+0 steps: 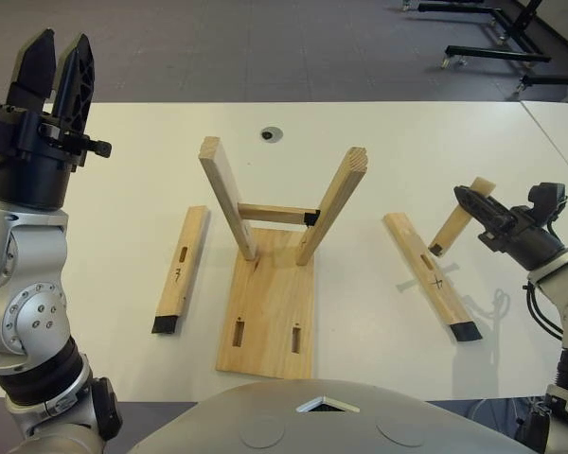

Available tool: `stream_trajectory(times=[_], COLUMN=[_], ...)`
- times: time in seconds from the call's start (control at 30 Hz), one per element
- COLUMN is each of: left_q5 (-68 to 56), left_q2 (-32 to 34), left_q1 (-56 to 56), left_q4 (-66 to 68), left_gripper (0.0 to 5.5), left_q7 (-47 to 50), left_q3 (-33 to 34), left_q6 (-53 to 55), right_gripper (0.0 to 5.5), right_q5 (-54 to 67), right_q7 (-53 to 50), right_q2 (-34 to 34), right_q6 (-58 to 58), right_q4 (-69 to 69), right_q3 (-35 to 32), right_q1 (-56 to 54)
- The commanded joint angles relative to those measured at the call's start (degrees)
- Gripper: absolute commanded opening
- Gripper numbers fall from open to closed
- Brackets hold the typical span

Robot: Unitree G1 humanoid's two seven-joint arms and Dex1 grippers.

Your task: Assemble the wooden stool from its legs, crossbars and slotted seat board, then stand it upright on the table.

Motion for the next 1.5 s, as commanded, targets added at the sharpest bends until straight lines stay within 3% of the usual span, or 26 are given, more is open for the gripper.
stream_trajectory(times=[0.03, 0.4, 0.77, 1.07, 1.5], left_q5=[0.76, 1.27, 2.25, 1.94, 1.94], left_q2=[0.46, 1.21, 0.8, 1.27, 2.39], left_q1=[-0.22, -1.68, -0.9, 0.06, -1.9], left_q4=[0.24, 1.32, 1.07, 0.68, 2.16], left_gripper=[1.81, 1.81, 1.81, 1.81, 1.81], left_q7=[0.33, 0.18, -0.26, -0.6, -1.25], left_q3=[-0.4, -0.97, -2.04, -1.22, -2.15], left_q6=[-0.44, -0.41, -1.3, -0.95, -0.28], right_gripper=[0.39, 0.39, 0.39, 0.39, 0.39], right_q5=[-3.26, -4.07, 5.27, 3.45, -0.87], right_q7=[1.48, 3.85, 0.05, 3.09, 0.38], right_q2=[2.01, 2.99, 1.88, 0.92, 5.24], right_q6=[-5.58, -10.97, -1.01, -1.28, -6.5], right_q4=[2.34, 4.76, 1.76, 0.01, -3.34], right_q3=[1.48, 1.74, -0.62, -0.98, 4.08], right_q1=[0.93, 4.44, -2.3, 4.91, 5.6])
